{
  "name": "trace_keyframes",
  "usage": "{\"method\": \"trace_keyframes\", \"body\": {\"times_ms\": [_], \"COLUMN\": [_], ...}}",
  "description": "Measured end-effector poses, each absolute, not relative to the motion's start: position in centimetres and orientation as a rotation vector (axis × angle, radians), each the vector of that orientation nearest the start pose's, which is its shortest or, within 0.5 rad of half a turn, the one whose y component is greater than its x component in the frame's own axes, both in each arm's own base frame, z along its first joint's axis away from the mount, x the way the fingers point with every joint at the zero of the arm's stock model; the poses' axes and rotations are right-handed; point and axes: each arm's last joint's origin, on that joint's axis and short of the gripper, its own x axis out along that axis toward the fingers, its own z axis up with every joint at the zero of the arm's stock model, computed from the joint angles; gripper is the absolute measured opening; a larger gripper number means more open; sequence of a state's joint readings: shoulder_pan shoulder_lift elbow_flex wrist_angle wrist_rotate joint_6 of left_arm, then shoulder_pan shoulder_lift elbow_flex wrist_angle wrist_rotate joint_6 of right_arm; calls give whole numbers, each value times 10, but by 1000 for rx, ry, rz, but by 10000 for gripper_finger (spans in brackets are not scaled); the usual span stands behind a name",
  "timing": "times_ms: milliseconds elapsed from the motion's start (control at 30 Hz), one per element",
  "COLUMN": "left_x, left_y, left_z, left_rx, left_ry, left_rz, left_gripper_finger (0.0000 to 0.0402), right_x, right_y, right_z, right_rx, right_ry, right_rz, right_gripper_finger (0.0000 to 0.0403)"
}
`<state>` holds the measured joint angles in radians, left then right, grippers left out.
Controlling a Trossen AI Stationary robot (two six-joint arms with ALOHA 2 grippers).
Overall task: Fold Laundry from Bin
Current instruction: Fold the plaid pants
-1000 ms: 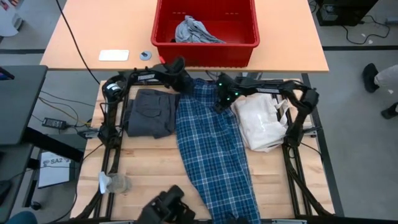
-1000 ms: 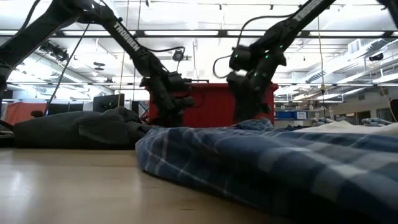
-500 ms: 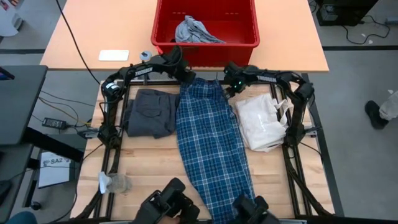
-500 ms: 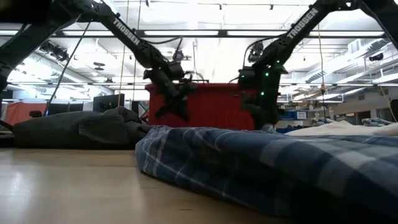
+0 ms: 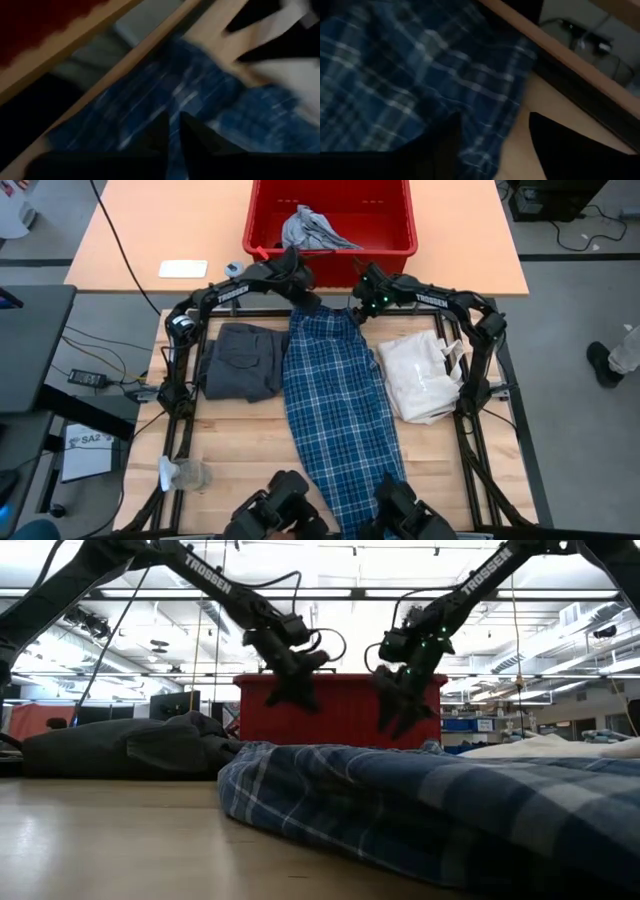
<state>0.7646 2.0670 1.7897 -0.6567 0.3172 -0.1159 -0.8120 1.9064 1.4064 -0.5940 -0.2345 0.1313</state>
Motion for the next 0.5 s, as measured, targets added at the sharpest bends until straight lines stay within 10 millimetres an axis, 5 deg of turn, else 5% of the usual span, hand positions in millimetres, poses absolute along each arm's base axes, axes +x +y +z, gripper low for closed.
{"method": "trace_keyframes", "body": {"times_ms": [200, 367, 500], "left_x": [316, 299, 288], "left_y": [315, 320, 327], "left_z": [238, 209, 194], "left_rx": [-645, -733, -767], "left_ry": [885, 926, 912], "left_rz": [566, 611, 645], "left_gripper_finger": [162, 251, 280], "right_x": [274, 282, 290], "right_y": [-291, -298, -305], "right_z": [179, 164, 161], "right_rx": [735, 777, 779], "right_ry": [963, 987, 1000], "right_rz": [-546, -487, -485], "right_gripper_finger": [290, 289, 282]}}
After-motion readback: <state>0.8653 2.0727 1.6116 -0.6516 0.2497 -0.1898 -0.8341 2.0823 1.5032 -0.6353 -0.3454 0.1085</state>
